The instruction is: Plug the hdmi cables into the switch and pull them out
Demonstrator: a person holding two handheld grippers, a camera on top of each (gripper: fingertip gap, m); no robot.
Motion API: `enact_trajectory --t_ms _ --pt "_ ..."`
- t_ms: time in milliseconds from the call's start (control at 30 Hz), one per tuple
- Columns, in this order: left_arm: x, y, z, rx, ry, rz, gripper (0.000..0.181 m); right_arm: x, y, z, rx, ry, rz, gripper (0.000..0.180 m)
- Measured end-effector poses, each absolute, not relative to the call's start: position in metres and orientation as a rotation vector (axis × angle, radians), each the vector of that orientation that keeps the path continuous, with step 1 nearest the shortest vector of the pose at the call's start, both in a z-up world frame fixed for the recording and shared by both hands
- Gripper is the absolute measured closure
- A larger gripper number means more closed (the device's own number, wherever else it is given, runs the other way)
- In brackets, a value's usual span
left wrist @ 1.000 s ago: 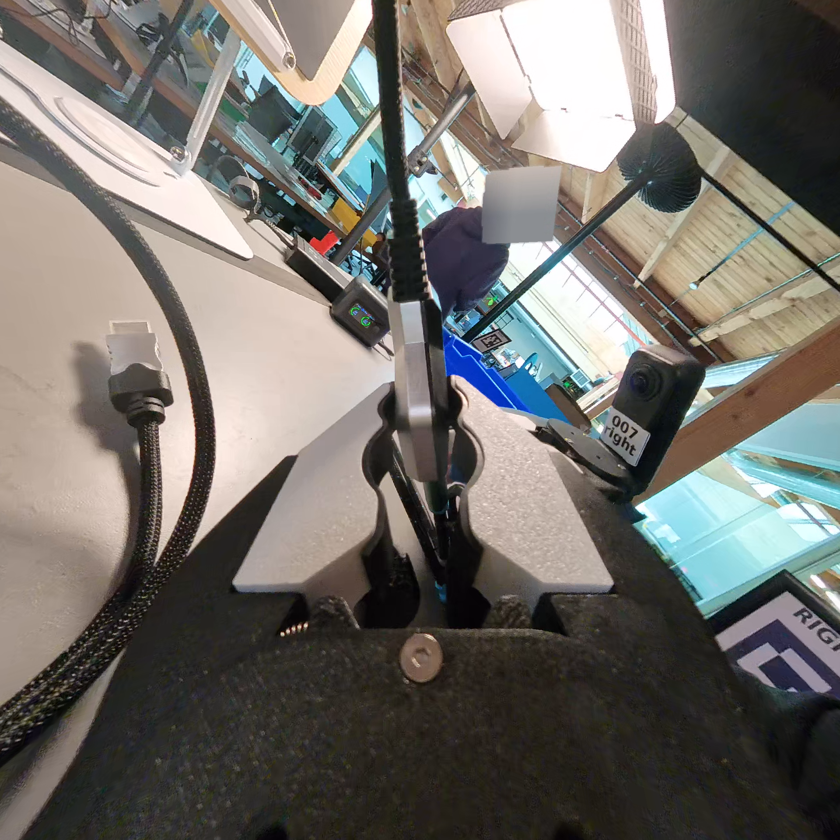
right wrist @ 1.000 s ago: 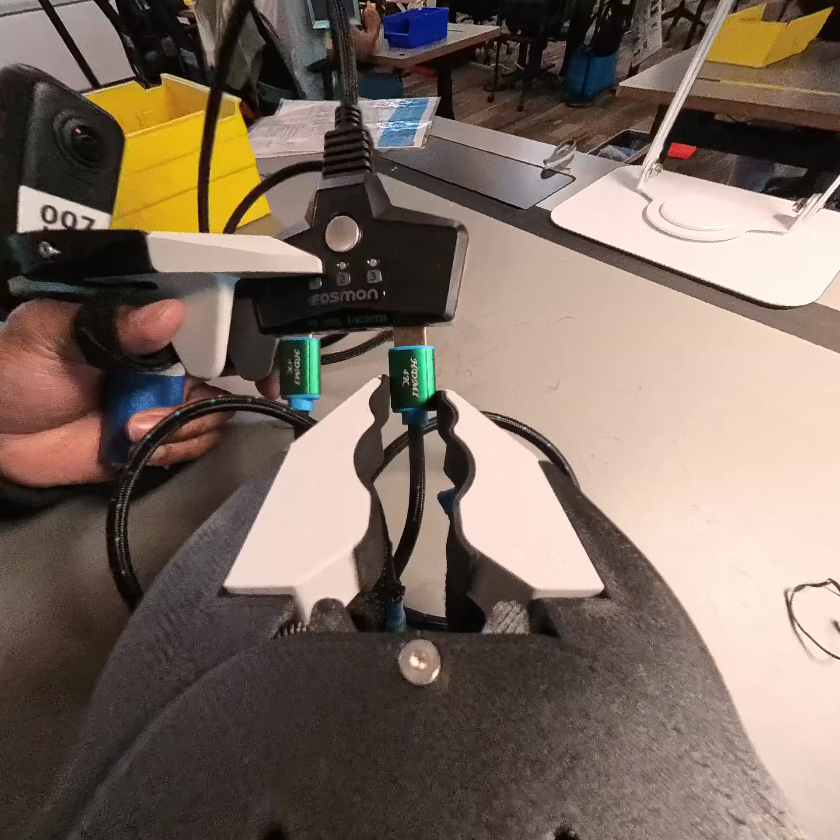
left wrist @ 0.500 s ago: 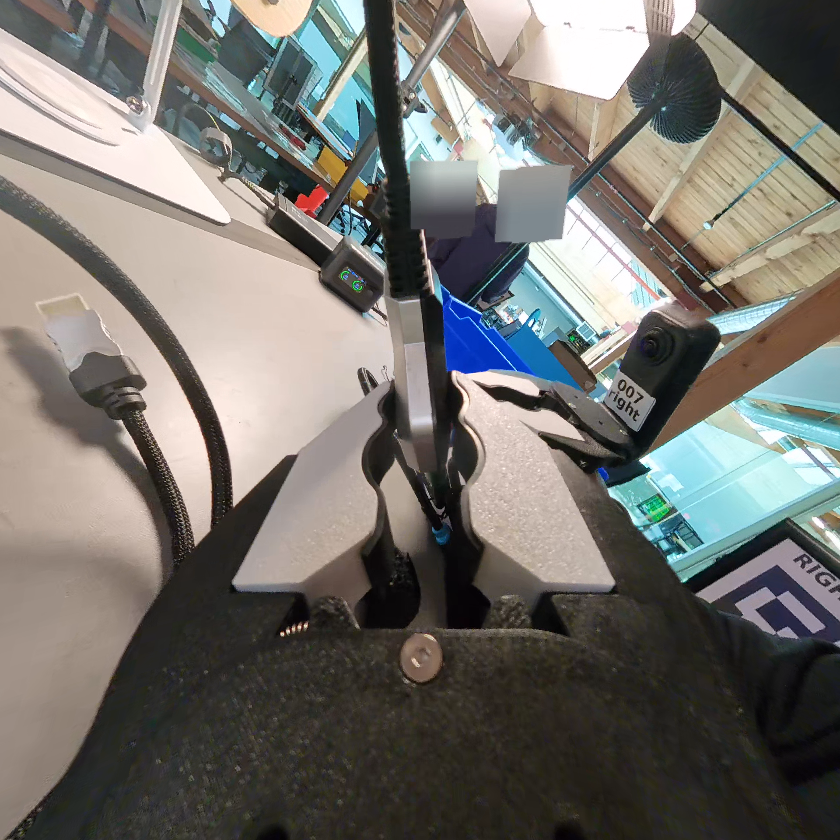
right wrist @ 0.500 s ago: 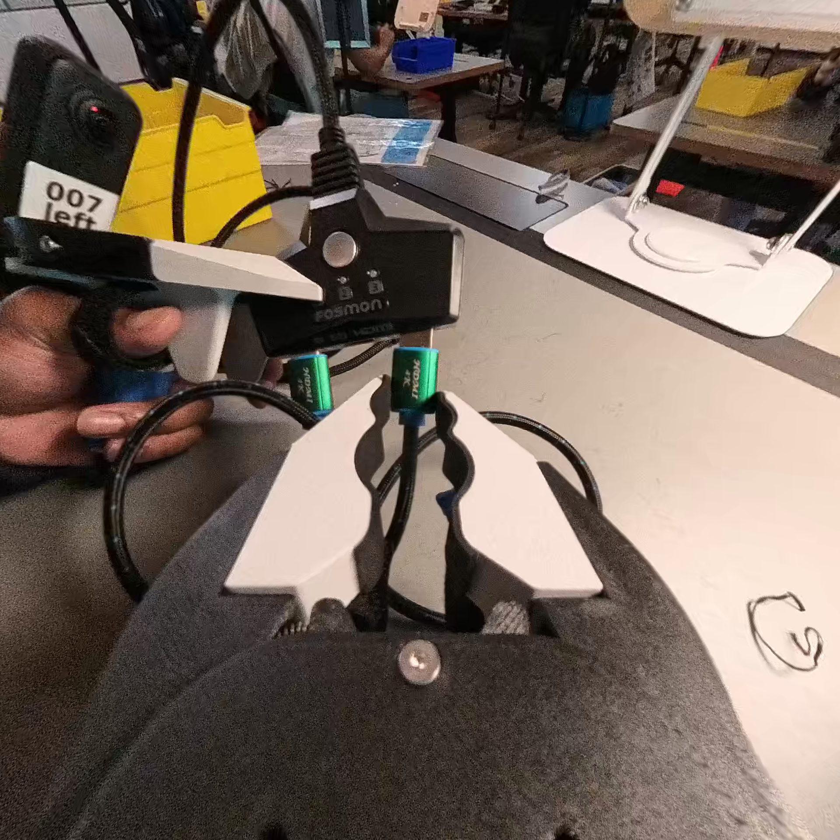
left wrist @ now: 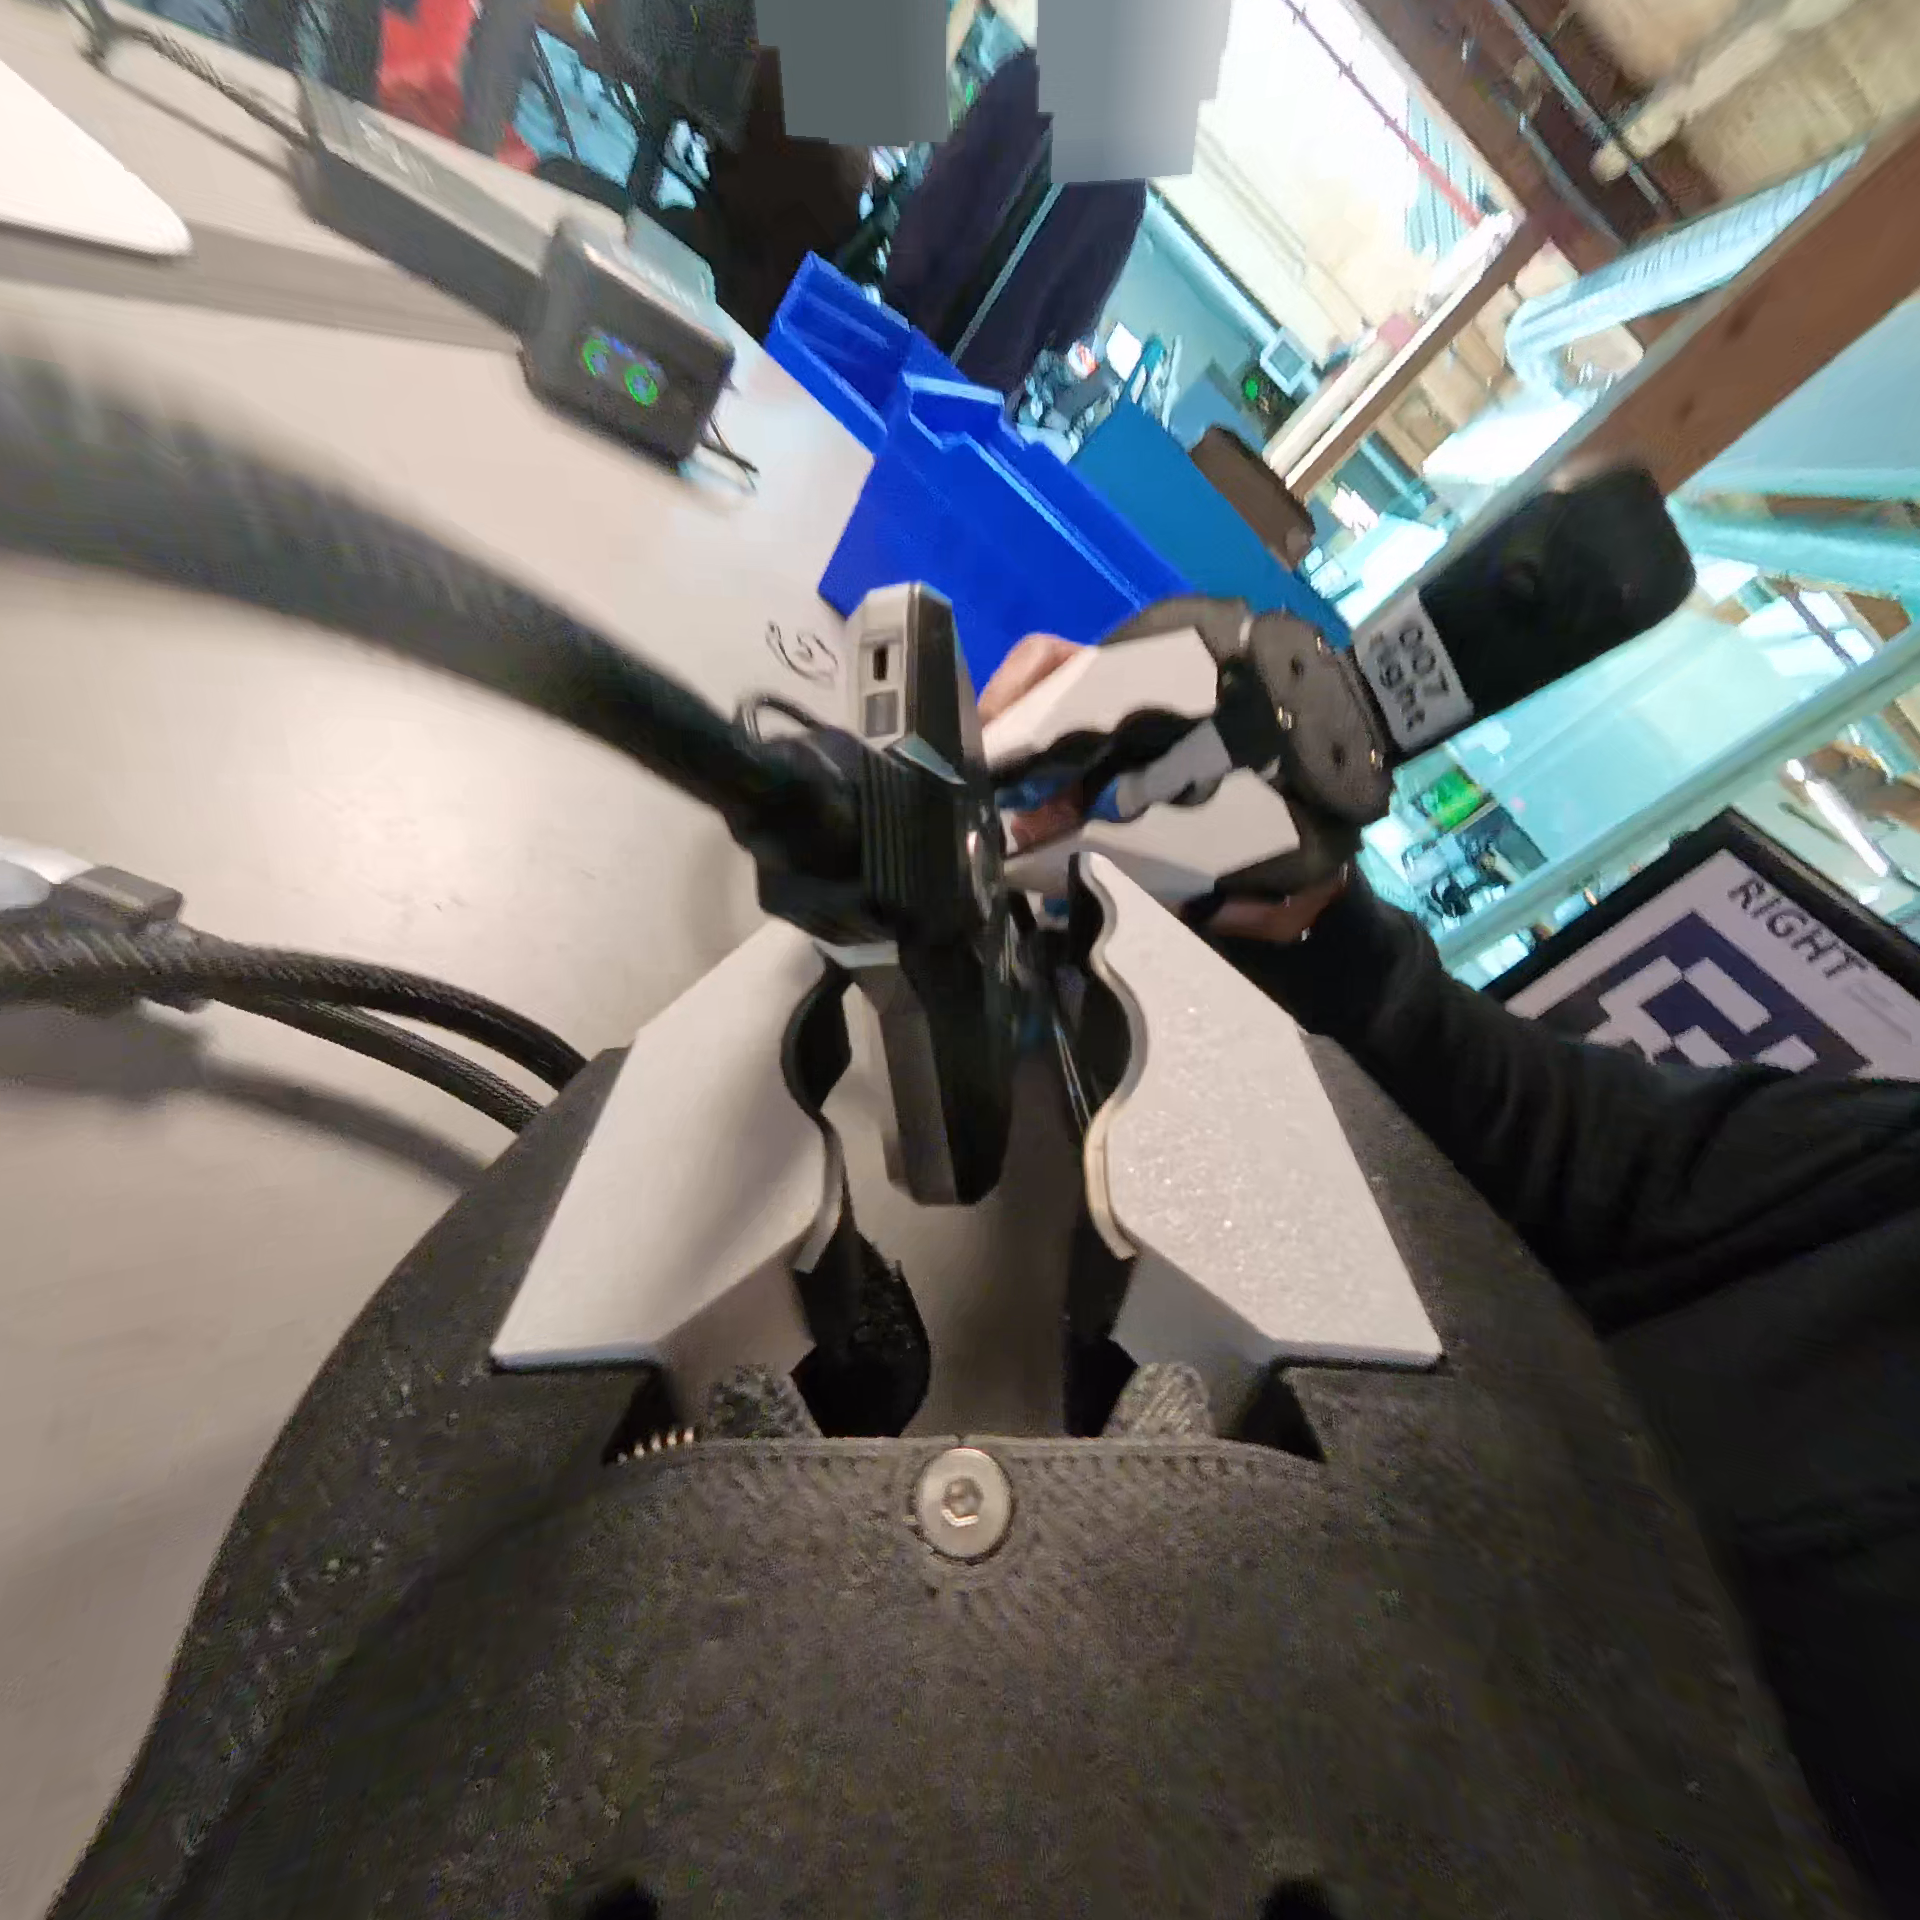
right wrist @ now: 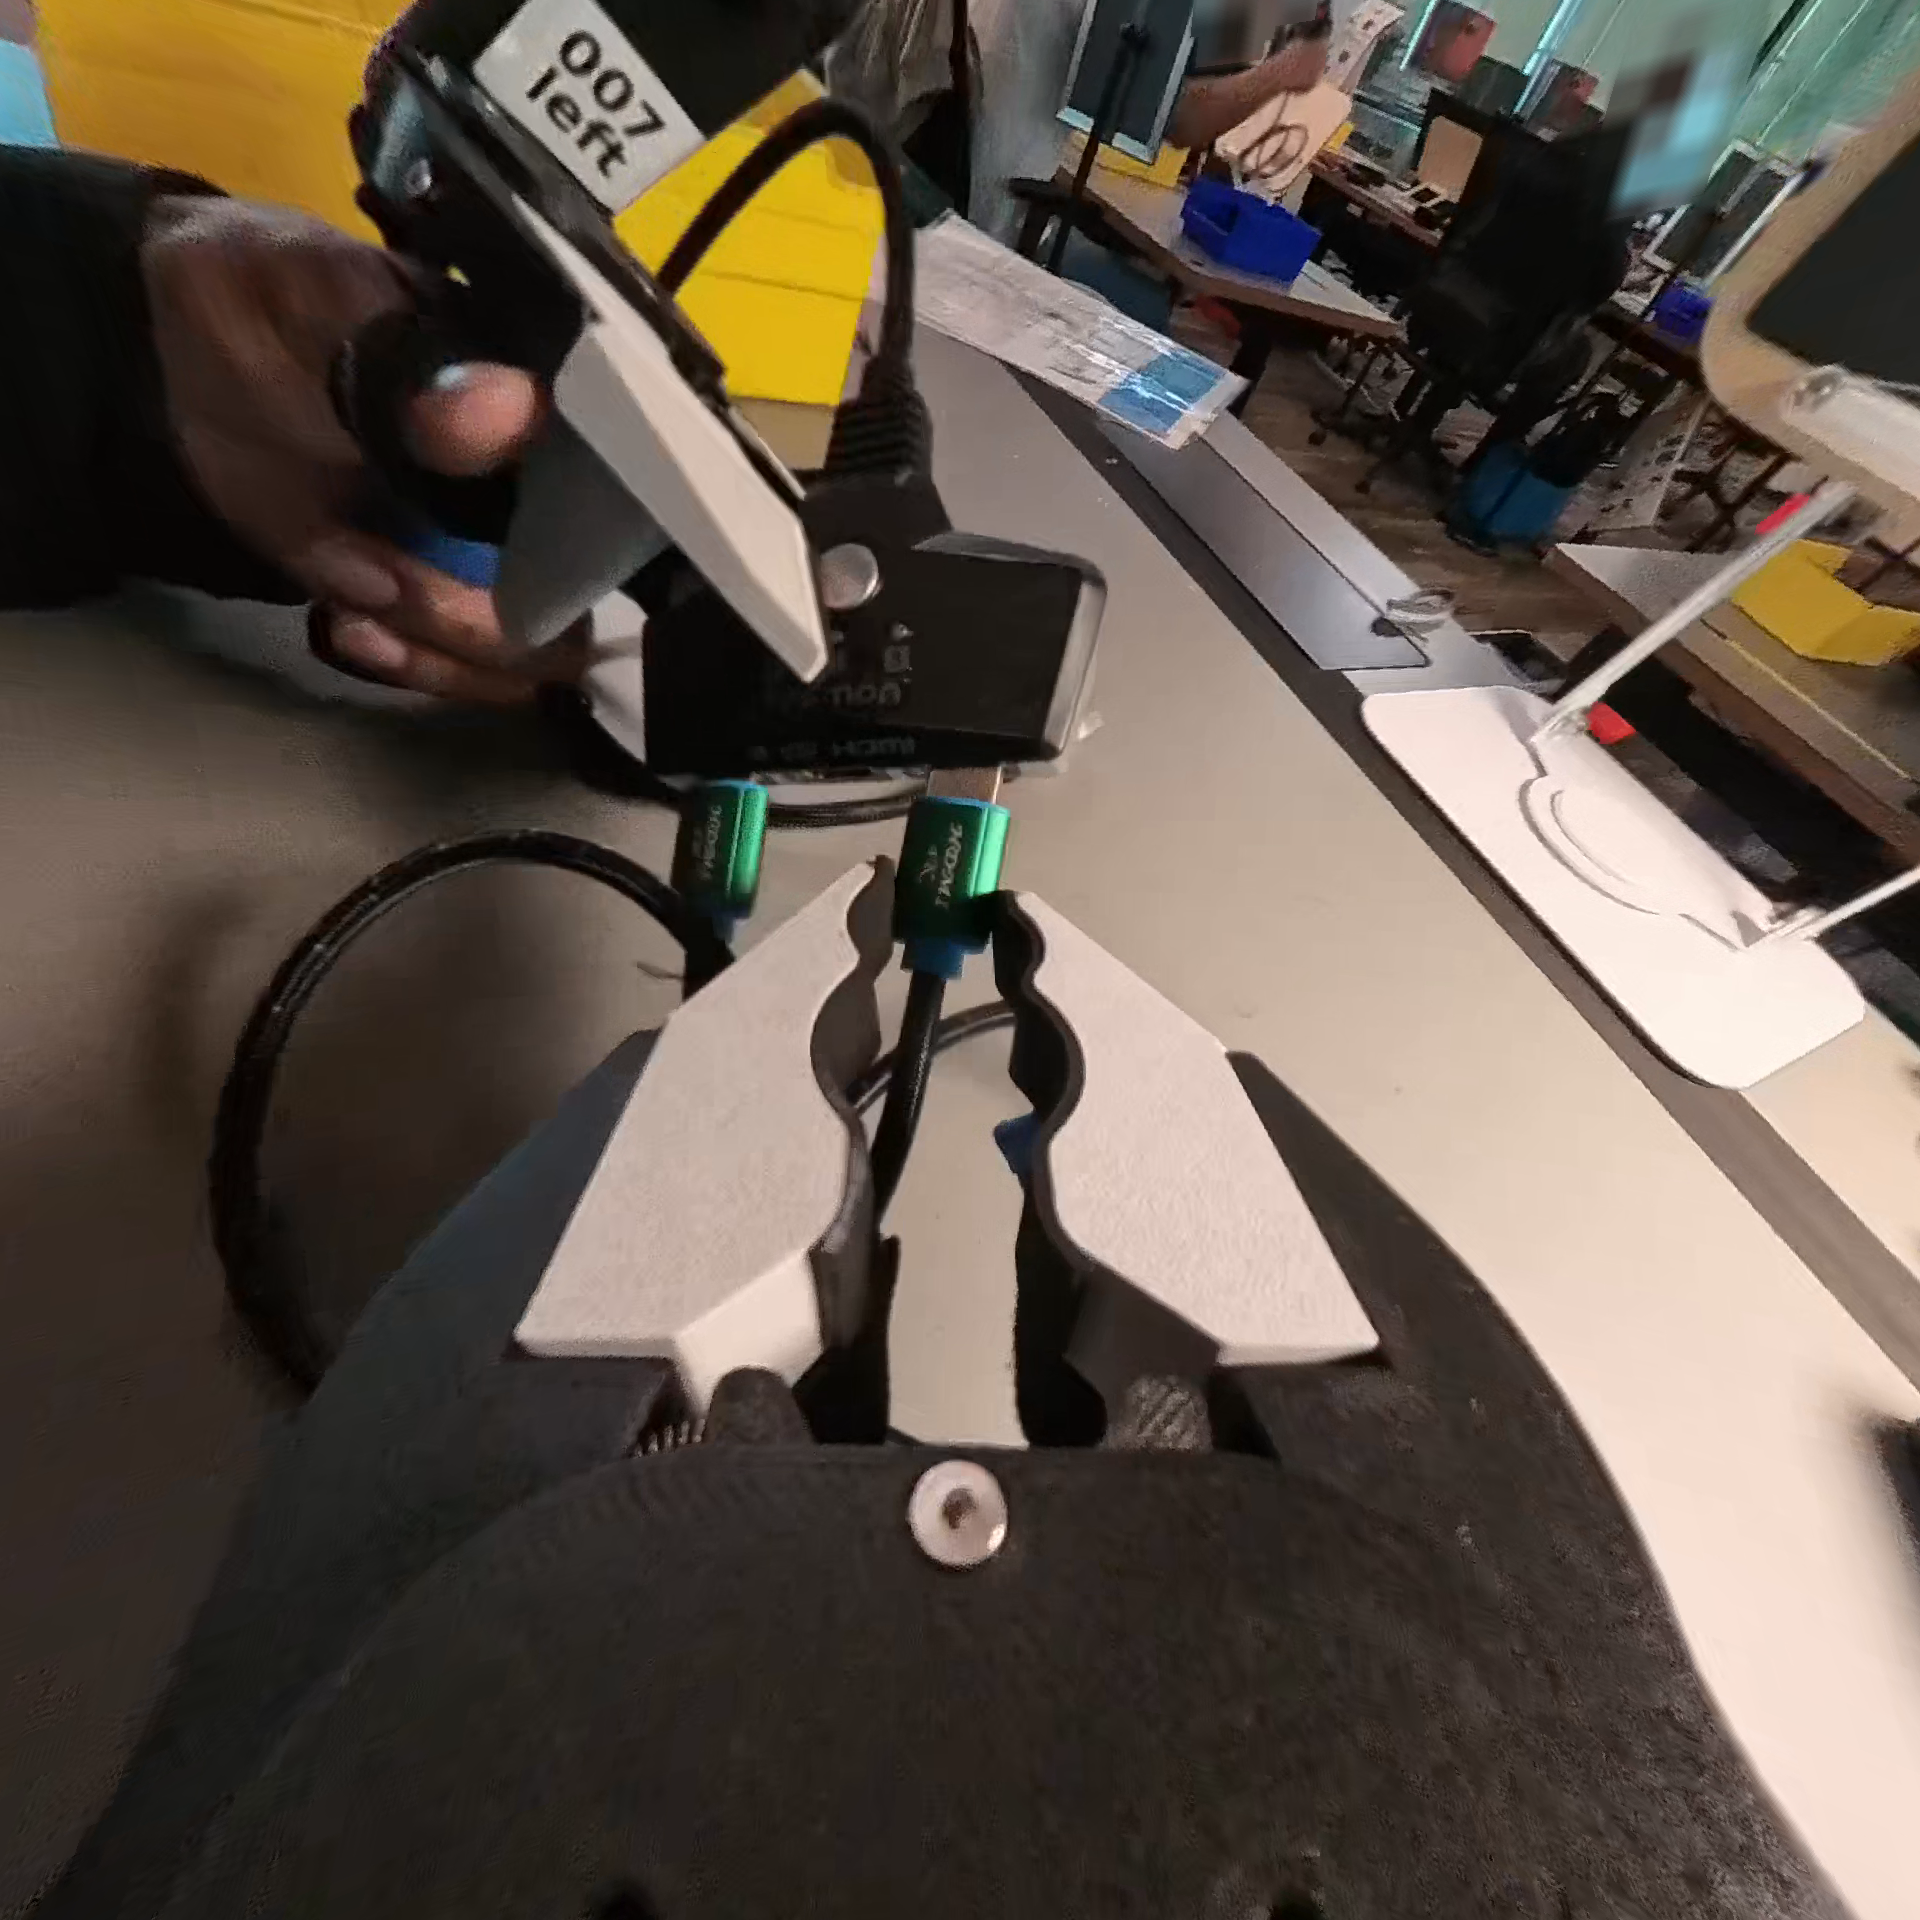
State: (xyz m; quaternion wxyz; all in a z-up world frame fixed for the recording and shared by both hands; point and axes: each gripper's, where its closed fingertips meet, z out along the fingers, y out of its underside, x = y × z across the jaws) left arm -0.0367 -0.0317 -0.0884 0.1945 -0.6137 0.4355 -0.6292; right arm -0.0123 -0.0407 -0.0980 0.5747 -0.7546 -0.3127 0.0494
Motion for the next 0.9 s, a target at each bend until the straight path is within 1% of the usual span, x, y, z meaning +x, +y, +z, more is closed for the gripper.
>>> enact_trajectory --t_ms 33,67,100,167,267,467,667,733,767,833,867,900 --pt "-0.036 -0.029 -0.085 -1.707 1.185 -1.776 0.139 -0.014 -0.04 -0.097 -1.762 -0.736 0.105 0.16" --pt "-0.035 -0.027 -0.083 -1.693 1.154 -1.793 0.143 -0.015 -0.041 -0.096 -1.755 -0.737 0.107 0.16" --pt "-0.034 -0.023 -0.081 -1.688 1.117 -1.798 0.153 -0.016 -0.042 -0.094 -1.746 -0.741 0.112 0.16" --pt "-0.033 -0.021 -0.078 -1.662 1.062 -1.82 0.156 -0.016 -0.043 -0.092 -1.736 -0.747 0.112 0.16" --pt "-0.032 -0.027 -0.075 -1.644 1.055 -1.86 0.158 -0.015 -0.046 -0.09 -1.711 -0.78 0.102 0.16" --pt "-0.038 -0.048 -0.079 -1.642 1.223 -1.911 0.157 -0.022 -0.064 -0.088 -1.655 -0.953 0.107 0.16" --pt "-0.041 -0.056 -0.074 -1.645 1.272 -1.978 0.158 -0.027 -0.069 -0.083 -1.621 -0.985 0.089 0.16" --pt "-0.041 -0.052 -0.076 -1.66 1.287 -1.918 0.152 -0.03 -0.067 -0.082 -1.615 -0.979 0.087 0.16" --pt "-0.04 -0.049 -0.076 -1.656 1.289 -1.871 0.14 -0.033 -0.066 -0.084 -1.615 -0.988 0.091 0.16" --pt "-0.038 -0.046 -0.073 -1.644 1.255 -1.846 0.128 -0.037 -0.066 -0.088 -1.618 -1.009 0.077 0.161" --pt "-0.038 -0.044 -0.071 -1.642 1.234 -1.853 0.129 -0.038 -0.066 -0.089 -1.617 -1.011 0.072 0.161" --pt "-0.038 -0.042 -0.07 -1.639 1.21 -1.867 0.135 -0.038 -0.066 -0.088 -1.613 -1.007 0.079 0.161"
